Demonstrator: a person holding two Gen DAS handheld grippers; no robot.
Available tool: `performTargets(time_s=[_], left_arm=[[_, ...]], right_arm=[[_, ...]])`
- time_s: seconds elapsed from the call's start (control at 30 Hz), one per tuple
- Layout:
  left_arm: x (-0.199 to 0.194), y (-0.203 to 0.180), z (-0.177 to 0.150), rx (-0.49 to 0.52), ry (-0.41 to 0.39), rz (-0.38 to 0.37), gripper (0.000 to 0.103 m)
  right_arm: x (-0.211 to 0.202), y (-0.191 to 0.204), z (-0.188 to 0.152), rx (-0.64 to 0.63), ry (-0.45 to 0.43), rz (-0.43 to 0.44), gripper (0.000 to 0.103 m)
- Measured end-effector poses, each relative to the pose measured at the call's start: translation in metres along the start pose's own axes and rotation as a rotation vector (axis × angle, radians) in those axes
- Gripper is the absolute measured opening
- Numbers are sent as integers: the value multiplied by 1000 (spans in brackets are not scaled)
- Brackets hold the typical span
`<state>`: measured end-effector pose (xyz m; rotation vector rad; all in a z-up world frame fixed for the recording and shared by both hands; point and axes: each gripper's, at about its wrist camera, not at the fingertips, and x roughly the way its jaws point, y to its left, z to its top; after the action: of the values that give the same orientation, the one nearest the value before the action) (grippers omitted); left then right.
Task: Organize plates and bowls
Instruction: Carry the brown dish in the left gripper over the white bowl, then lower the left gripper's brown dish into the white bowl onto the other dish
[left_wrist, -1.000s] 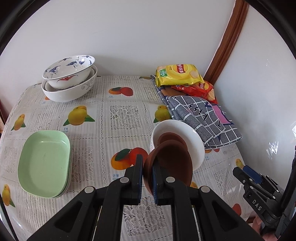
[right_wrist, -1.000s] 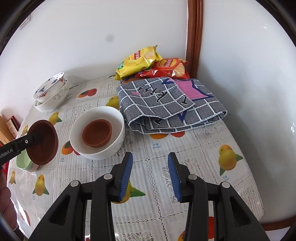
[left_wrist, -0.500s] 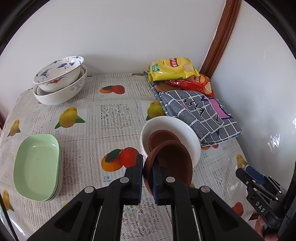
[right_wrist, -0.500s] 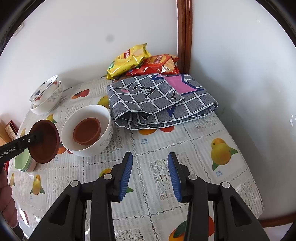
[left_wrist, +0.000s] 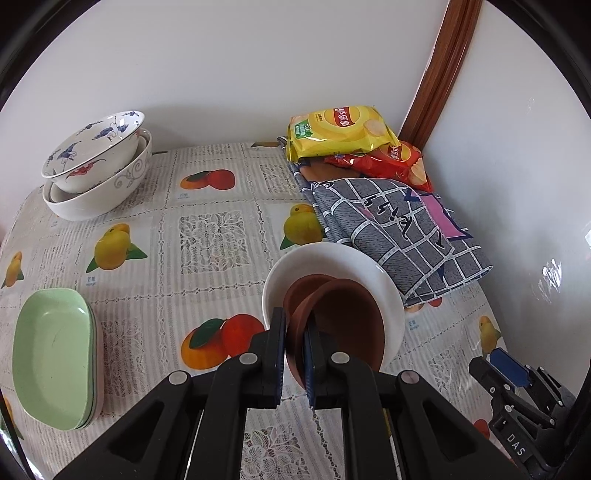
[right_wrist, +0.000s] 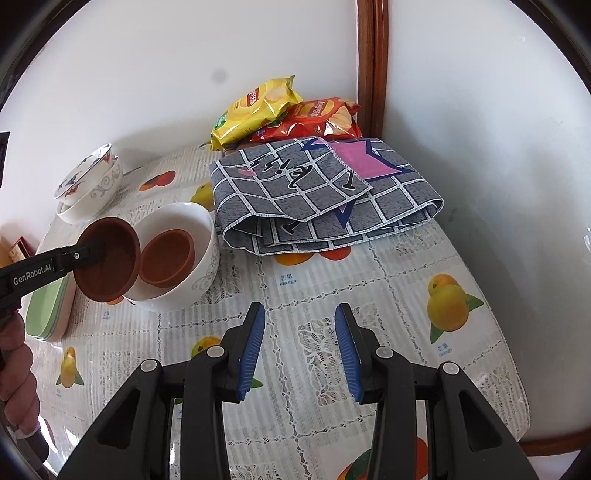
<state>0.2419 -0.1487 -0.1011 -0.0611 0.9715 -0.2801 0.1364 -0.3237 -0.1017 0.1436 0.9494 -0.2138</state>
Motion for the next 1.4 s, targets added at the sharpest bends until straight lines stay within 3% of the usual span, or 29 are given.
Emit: performTargets(time_s=[0.6,1.1,1.23,1.4], left_arm=[[52,1,16,-7,56,-20,9],[61,1,15,-24,74,-93,10],[60,-1,13,1,81,-80,11],[52,-2,14,31,94,-75,18]], right_arm=[[22,12,5,-46,27,-22,39],[32,27,9,-68,48,-9,39],[31,29,13,-60,36,4,39],[29,36,20,-68,19,11,39]])
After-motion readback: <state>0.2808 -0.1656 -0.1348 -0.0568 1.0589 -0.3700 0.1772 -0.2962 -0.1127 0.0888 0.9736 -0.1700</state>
